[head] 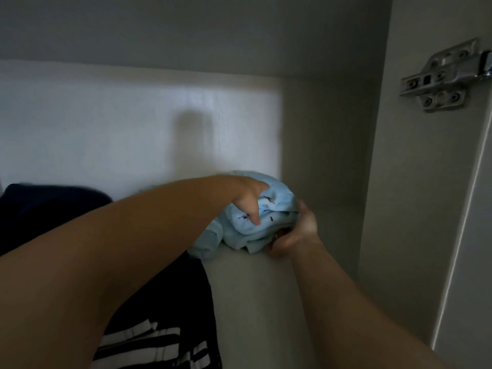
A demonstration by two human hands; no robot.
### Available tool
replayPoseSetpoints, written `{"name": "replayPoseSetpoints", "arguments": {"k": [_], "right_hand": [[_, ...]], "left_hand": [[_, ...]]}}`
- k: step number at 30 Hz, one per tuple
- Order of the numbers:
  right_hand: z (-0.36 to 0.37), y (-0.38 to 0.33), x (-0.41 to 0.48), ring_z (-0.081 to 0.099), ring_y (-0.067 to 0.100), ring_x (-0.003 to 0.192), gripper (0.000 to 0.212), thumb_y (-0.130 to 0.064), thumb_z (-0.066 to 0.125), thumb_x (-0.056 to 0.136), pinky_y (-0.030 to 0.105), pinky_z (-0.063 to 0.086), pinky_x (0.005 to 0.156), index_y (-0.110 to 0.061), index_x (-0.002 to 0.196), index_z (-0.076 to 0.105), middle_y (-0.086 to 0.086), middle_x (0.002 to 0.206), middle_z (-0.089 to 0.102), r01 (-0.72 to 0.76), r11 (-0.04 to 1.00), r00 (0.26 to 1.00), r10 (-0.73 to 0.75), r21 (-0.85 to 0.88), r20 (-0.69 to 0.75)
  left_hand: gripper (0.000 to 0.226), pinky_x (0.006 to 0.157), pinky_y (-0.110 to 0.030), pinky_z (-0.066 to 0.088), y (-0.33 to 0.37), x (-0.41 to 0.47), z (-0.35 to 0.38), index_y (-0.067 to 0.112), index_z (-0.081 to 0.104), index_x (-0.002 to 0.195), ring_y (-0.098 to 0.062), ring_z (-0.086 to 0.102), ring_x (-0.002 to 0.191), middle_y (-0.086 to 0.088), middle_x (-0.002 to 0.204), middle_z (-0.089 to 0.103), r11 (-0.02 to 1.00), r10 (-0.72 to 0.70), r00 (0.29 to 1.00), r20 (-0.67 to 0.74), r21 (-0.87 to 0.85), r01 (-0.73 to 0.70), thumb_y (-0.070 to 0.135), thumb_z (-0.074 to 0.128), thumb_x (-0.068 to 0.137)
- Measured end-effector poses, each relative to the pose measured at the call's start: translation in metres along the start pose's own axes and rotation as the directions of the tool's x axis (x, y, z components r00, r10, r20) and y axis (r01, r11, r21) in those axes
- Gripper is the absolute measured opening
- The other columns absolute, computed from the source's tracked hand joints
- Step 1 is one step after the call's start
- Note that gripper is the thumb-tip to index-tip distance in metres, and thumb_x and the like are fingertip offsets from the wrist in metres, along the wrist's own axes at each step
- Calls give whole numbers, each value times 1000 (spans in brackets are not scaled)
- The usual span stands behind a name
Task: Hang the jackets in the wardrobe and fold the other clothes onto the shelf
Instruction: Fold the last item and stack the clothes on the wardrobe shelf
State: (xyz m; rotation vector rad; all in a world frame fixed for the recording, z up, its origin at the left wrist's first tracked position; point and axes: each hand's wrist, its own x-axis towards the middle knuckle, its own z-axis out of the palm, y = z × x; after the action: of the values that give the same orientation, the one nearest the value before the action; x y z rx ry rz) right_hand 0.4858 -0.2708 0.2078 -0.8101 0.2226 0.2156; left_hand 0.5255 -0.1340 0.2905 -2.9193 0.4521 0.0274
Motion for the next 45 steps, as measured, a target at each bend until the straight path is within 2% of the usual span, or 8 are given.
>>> {"name": "replayPoseSetpoints", "arguments": {"k": [5, 9, 15, 24, 32, 36, 40, 45], "right_hand": [[10, 5, 10, 62, 23, 91, 46, -58, 53, 94, 43, 41, 107, -15, 105, 65, 6, 99, 65, 59, 997, 990, -64, 40, 124], [14, -1, 21, 62, 26, 82, 60, -61, 69, 85, 39, 42, 102, -3, 77, 61, 18, 63, 70, -79, 988, 995, 70, 130, 75], [17, -3, 33, 54, 34, 125, 37, -30, 46, 106, 42, 33, 112, -7, 135, 53, 20, 109, 69, -4, 1000, 1000, 4, -9, 10], [66, -18, 7, 66, 29, 91, 20, -14, 47, 100, 44, 50, 102, -10, 102, 67, 11, 99, 68, 235, 969, 970, -239, 80, 49], [136, 6, -38, 71, 35, 104, 27, -10, 61, 95, 45, 60, 85, -6, 121, 66, 18, 115, 72, 254, 942, 939, -295, 220, 177], [164, 36, -41, 68, 35, 111, 31, -13, 59, 99, 47, 57, 94, -5, 128, 64, 19, 120, 70, 147, 974, 936, -193, 171, 295], [178, 71, -30, 68, 33, 107, 31, -15, 58, 102, 44, 62, 74, -4, 130, 63, 19, 120, 69, 61, 996, 932, -79, 60, 354], [168, 94, -15, 59, 36, 122, 29, -21, 53, 105, 49, 53, 93, -3, 128, 59, 21, 131, 61, -49, 883, 954, 181, -467, 241]], "left_hand": [[130, 114, -40, 38, 0, 0, 18, 24, 17, 160, -24, 42, 138, -4, 157, 37, 989, 111, 992, -61, 105, -104, 68, 83, 57], [141, 114, -48, 37, -3, -3, 46, 22, 7, 160, -31, 34, 143, -11, 159, 28, 972, 117, 976, -185, 223, -75, 78, 78, 52], [115, 104, -49, 44, 6, -8, 75, 14, 15, 156, -29, 37, 139, -11, 153, 31, 964, 94, 917, -388, 264, 13, 53, 79, 69], [102, 111, -43, 37, -16, -44, 11, 8, 10, 159, -31, 41, 139, -14, 157, 35, 985, 38, 865, -500, 163, 52, 20, 75, 81], [96, 116, -41, 30, -79, -105, -34, 11, 11, 160, -27, 31, 146, -9, 165, 22, 943, 100, 807, -582, 315, 110, 22, 73, 86], [96, 114, -44, 34, -125, -135, -26, 10, 12, 160, -30, 32, 146, -13, 165, 21, 890, 117, 807, -578, 422, 173, 16, 73, 86], [100, 114, -43, 35, -164, -153, 0, 8, 9, 159, -31, 30, 146, -16, 166, 16, 833, 110, 840, -532, 510, 214, 10, 74, 83], [98, 121, -37, 22, -186, -155, 52, 14, 3, 161, -27, 25, 150, -10, 169, 10, 934, 14, 964, -267, 348, 83, 25, 71, 92]]}}
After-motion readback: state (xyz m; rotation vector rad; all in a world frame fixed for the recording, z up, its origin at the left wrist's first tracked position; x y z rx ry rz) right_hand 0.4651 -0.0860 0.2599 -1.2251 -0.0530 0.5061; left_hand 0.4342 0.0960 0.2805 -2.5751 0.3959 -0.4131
